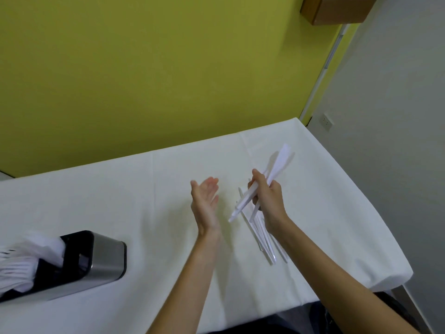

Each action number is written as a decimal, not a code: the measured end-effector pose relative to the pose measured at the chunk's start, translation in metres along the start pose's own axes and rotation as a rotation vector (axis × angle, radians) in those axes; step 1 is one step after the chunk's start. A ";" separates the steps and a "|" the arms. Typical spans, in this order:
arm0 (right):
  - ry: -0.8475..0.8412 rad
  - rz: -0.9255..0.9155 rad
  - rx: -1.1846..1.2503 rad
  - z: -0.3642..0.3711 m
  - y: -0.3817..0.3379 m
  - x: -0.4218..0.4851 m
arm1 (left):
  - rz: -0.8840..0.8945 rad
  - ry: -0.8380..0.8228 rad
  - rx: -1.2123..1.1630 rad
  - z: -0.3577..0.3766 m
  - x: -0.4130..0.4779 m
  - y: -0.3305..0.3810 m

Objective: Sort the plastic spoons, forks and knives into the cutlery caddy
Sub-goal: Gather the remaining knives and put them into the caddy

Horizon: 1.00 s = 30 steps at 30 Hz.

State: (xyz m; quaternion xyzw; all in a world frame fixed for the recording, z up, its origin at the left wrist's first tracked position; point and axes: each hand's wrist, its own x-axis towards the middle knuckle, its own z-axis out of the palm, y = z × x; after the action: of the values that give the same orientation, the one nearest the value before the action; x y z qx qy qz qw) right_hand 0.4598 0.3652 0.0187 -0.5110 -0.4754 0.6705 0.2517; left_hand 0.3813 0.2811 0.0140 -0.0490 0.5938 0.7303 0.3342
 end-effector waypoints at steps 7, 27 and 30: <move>0.105 0.019 0.141 0.026 0.006 -0.024 | -0.034 0.033 0.051 0.007 -0.021 -0.020; -0.067 -0.094 0.056 0.030 0.006 -0.041 | 0.130 -0.002 -0.100 -0.013 -0.023 0.009; -0.136 -0.134 0.020 0.055 -0.003 -0.046 | 0.277 0.037 -0.086 -0.044 -0.020 0.036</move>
State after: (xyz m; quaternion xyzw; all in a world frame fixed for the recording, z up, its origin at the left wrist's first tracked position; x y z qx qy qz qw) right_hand 0.4248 0.3077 0.0432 -0.4285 -0.5179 0.6901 0.2683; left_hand 0.3630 0.2302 0.0410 0.0058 0.5690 0.7932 0.2169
